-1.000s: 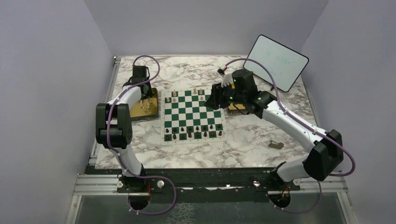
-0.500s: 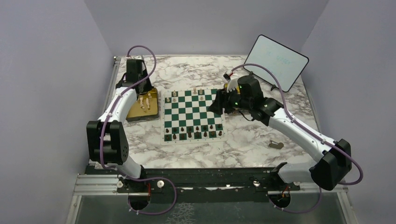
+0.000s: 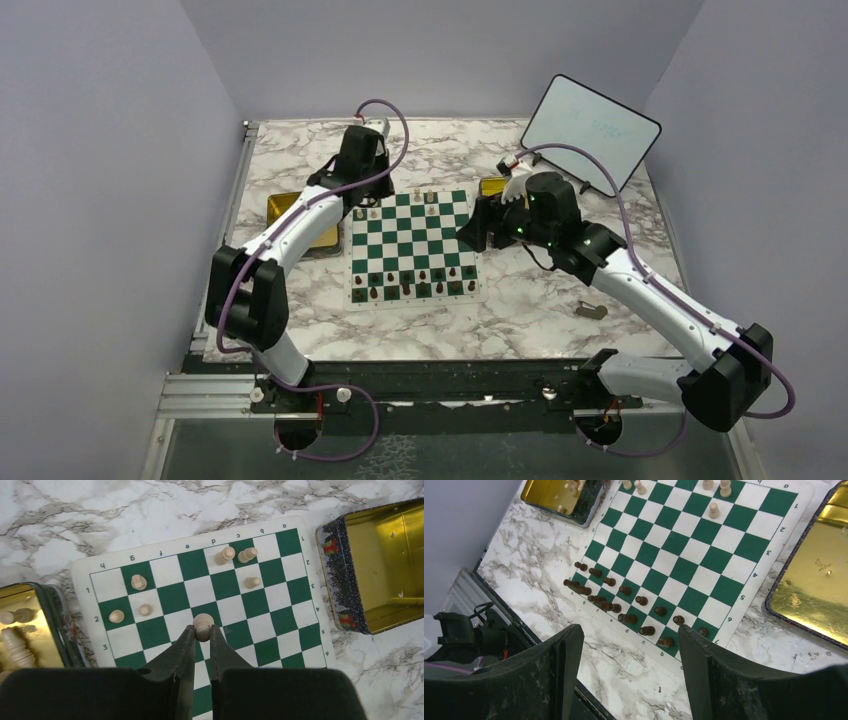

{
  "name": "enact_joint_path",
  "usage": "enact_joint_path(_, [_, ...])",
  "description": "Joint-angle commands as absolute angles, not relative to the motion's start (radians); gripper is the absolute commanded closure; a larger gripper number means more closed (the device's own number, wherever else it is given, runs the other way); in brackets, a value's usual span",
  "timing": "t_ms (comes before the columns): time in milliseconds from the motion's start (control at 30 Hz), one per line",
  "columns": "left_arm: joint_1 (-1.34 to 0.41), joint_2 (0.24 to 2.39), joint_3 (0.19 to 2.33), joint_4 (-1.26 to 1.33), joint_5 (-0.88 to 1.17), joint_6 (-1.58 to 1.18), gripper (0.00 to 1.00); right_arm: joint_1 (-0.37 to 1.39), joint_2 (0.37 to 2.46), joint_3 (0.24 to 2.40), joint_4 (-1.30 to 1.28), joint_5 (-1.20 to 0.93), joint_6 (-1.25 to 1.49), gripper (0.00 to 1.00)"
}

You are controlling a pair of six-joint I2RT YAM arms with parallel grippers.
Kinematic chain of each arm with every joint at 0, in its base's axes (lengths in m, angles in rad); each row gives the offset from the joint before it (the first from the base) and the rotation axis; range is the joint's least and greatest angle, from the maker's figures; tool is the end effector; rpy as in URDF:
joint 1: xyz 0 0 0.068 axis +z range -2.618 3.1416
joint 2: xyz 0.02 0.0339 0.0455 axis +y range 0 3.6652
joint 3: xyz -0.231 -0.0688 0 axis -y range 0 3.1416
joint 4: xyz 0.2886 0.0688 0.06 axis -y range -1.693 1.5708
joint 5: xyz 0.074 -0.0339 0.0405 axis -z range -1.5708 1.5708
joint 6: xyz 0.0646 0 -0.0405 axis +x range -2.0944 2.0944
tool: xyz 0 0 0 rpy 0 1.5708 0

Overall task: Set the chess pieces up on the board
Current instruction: Place the chess piece on the chessboard.

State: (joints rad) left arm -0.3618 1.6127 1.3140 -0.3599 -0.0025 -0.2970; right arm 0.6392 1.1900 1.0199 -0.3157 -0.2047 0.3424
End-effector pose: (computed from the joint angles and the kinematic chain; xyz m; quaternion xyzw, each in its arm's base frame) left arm 0.4048 -0.1530 0.2319 0.0285 0.8973 -0.1414 0.4171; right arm 0.2732 0.2194 0.2741 -0.1781 0.8348 0.3192 0.4117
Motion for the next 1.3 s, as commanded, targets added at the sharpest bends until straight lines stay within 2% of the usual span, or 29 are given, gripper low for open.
enact_joint_path(0, [-0.405, 1.698, 1.352, -0.292, -0.053, -0.32, 0.88, 0.634, 1.134, 1.012, -0.304, -0.143, 0.347, 0.25])
enact_joint_path(567, [-0.513, 1.971, 1.443, -0.18, -0.104, -0.33, 0.88, 0.634, 1.076, 0.977, -0.32, -0.081, 0.336, 0.17])
enact_joint_path(1267, [-0.517, 2.037, 1.461, -0.192, -0.142, -0.316, 0.88, 0.634, 1.073, 0.986, -0.332, -0.047, 0.312, 0.16])
